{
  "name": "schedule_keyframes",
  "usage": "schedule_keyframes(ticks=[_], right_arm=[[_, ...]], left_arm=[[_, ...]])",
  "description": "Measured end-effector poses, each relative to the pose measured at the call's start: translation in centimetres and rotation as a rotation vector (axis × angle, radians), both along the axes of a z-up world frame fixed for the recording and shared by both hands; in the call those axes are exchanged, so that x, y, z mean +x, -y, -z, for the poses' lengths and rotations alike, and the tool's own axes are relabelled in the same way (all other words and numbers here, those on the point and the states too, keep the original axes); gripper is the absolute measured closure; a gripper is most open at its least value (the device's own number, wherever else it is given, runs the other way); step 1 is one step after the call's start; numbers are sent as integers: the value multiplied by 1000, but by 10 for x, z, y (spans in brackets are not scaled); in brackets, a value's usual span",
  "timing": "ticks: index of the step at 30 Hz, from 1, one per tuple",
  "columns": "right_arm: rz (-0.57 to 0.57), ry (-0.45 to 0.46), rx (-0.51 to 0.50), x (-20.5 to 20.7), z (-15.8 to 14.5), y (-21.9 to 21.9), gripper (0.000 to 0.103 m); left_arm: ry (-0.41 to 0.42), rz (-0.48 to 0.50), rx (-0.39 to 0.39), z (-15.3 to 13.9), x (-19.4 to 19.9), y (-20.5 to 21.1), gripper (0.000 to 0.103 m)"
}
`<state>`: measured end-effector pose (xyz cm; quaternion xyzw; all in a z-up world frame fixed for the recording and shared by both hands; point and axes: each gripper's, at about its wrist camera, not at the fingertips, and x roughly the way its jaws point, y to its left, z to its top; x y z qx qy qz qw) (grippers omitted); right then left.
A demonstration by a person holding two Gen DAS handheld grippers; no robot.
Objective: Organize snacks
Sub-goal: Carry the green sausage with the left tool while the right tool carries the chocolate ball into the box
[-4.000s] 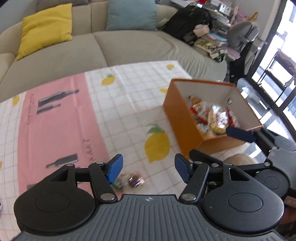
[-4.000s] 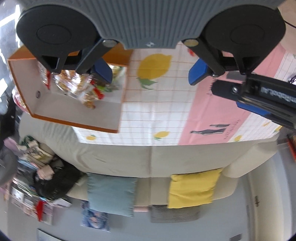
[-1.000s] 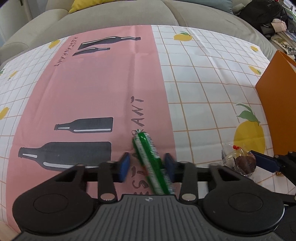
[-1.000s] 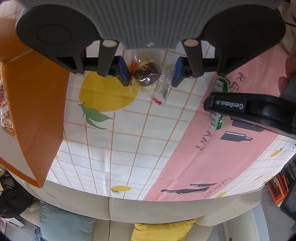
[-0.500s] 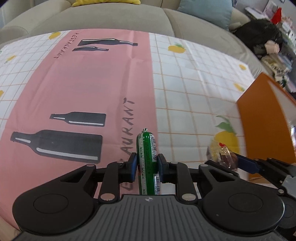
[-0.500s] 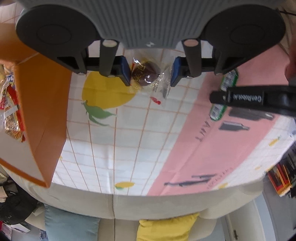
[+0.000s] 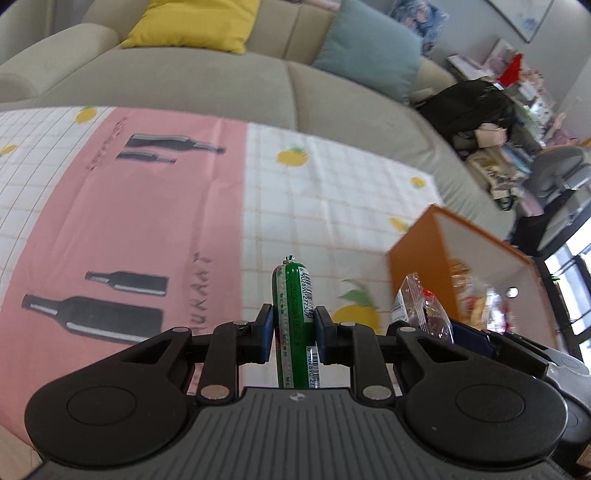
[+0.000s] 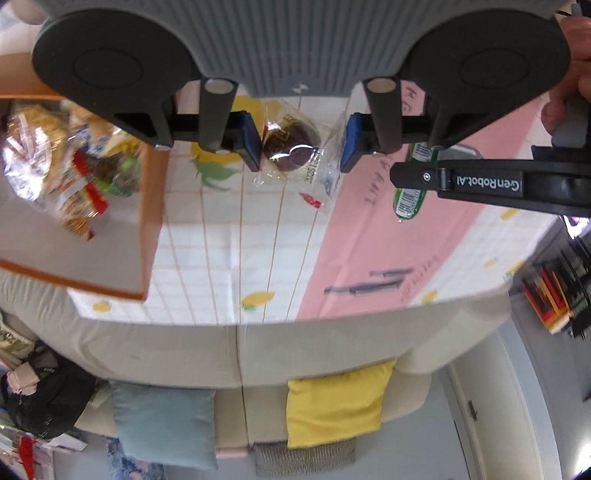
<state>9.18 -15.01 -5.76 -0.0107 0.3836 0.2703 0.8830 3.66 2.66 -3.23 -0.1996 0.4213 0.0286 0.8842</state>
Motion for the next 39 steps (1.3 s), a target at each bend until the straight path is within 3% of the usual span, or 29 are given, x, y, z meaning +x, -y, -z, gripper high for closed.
schedule_keyframes(ticks=[6,12,21,29,39], right_arm=[[42,26,44,1,-40,35,60],[93,43,27,10,-71,80,60],[211,-23,-103,46,-76,155,59],[205,-178,-281,85,-46,194,59],[163,-341,-453,122,3,210,59]], left_arm=[[54,76,-16,-36,3,25,78],[92,186,-40,-65,19,61,78],[113,397,-59,-87,60,128,78],[-19,571,-99,-57,105,190,78],[-180,651,-27,-4,150,226,78]])
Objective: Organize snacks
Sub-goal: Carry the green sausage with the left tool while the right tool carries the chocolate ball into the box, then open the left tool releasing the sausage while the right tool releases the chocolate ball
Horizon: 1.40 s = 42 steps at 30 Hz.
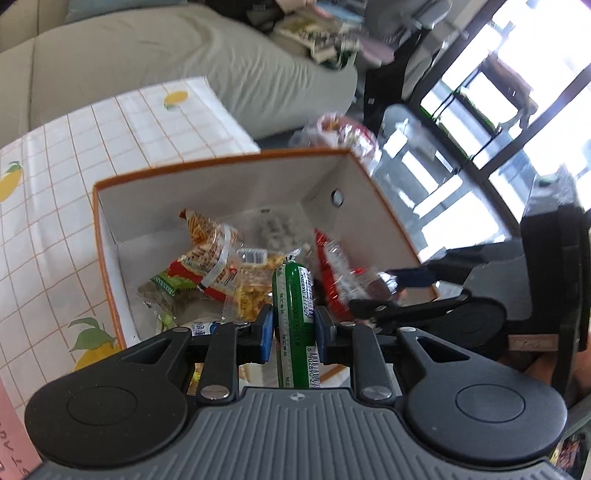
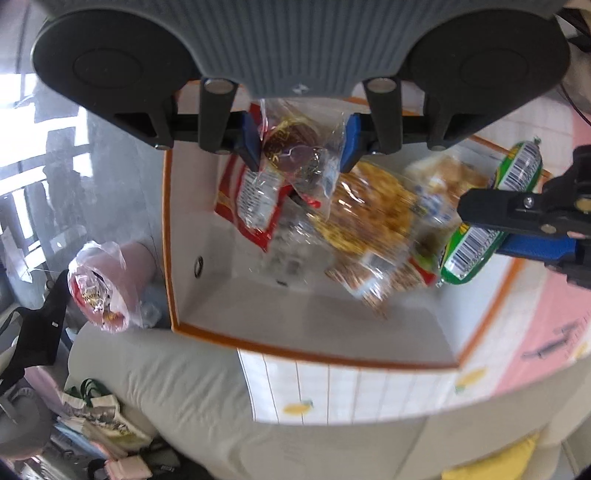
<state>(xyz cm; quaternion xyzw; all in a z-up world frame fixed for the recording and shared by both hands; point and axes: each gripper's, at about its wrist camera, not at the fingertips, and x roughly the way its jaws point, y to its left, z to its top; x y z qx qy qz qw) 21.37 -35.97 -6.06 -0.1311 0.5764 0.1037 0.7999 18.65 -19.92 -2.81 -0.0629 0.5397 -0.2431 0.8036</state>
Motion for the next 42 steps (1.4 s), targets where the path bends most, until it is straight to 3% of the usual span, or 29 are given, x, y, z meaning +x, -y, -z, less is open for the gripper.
schedule_keyframes(ticks=[4,8,12,24,26,30,39,42], right_arm=[[-57,-58,-72,6,18,-3,59],[-120,-104,-133,9,35,-8,59],[-133,-123,-120,14,35,-8,59],[-122,-191,-110,21,35,-9,58],[-117,-195,-107,21,38,-8,58],[-101,-199,-98,23,38,-7,58],[-70,-207,-75,25,35,-4,57],[-57,-205,-70,22,31,-3,49]], left_arm=[[-41,36,44,18,9,6,78],[-45,84,144,31,12,14,78],[-87,127,193,43,15,21,78],[-152,109,271,62,21,18,77],[-141,103,270,60,20,14,73],[-109,82,270,50,20,12,47],[-51,64,261,26,14,8,34],[-28,67,264,19,11,9,30]])
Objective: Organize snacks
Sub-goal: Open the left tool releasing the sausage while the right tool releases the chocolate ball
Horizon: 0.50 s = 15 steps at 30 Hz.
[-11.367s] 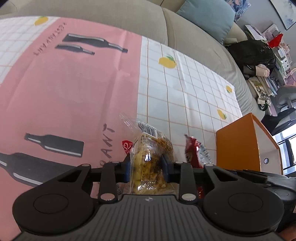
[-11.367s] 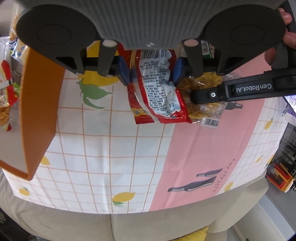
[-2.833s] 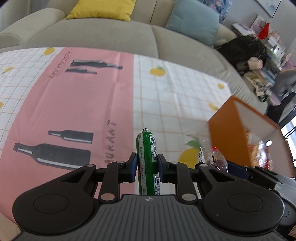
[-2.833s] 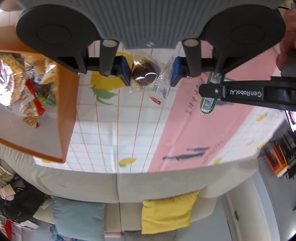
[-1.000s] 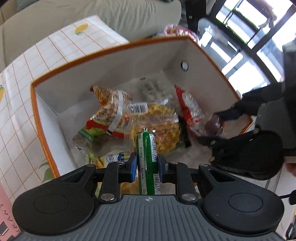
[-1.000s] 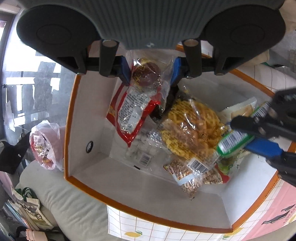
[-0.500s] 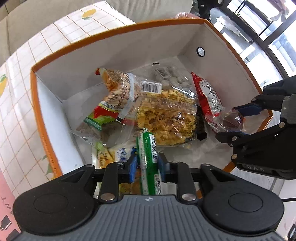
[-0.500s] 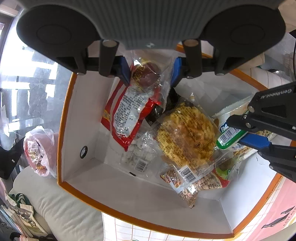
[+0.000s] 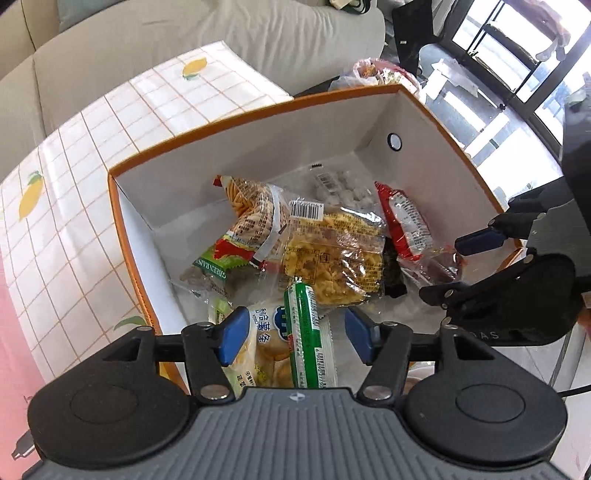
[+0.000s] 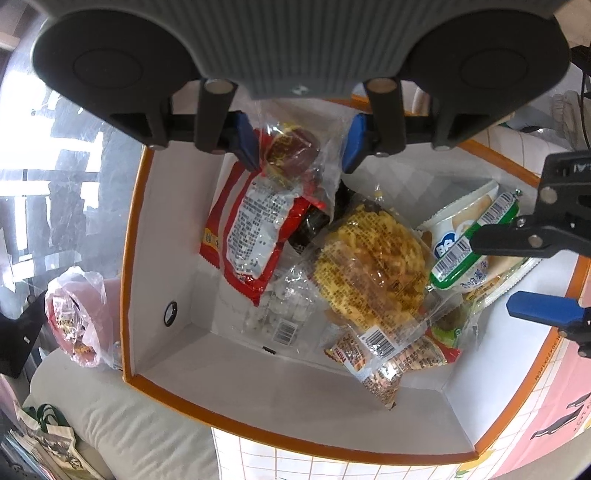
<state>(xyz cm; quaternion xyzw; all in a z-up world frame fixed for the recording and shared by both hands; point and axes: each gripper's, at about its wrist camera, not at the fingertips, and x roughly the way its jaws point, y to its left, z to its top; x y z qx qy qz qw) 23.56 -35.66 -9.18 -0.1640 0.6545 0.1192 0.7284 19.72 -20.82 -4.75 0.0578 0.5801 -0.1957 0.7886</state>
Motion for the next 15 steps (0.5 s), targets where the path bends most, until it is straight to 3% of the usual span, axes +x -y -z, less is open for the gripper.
schedule_keyframes(ticks=[3,7,9,15], right_arm=[[15,12,0,-3,-5,1,44],[61,43,20,-5,-18,4,29],[101,67,45,-9,-28,5,27],[157,222,131,-36,-76,-5,19]], left_arm=[[25,5,-4,-7,-6,0,24],[70,-8,-16,-23,-15,-8,23],[109,-17,-16,-33,-23,-14,22],[264,-53,6,-73,-58,-36,22]])
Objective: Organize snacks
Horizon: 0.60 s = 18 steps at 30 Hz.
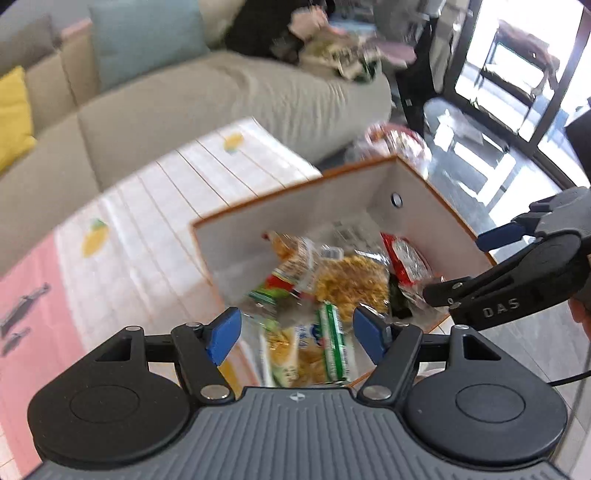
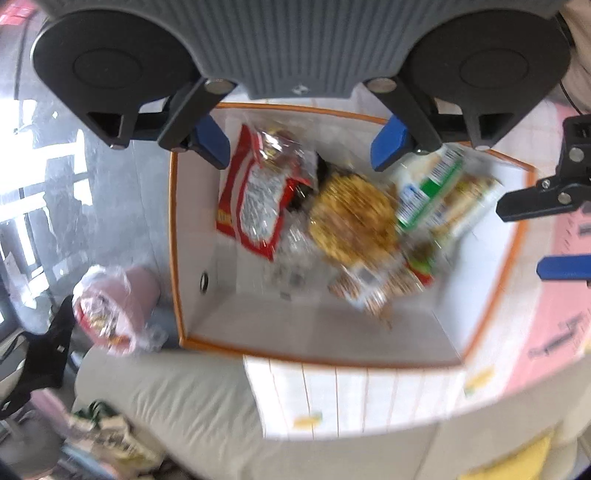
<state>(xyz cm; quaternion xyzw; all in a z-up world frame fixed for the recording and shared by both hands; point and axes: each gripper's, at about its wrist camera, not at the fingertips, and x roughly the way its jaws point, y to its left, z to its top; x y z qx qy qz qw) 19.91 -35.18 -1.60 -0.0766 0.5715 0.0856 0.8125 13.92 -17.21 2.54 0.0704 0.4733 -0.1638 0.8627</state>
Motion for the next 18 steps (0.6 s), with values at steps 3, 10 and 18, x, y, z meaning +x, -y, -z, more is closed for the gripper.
schedule_keyframes(ticks=[3,10,18], right_arm=[[20,84,76,-21,-26,-9,15],[14,312,189,-81,-78,-36,9],[10,568,248,-159,-113,-73,4]], left_arm=[[68,-34,-3,-19,-20,-11,21],[203,-127,-6,-50,-69,-47,21],[406,-262,34,-74,-131,-75,16]])
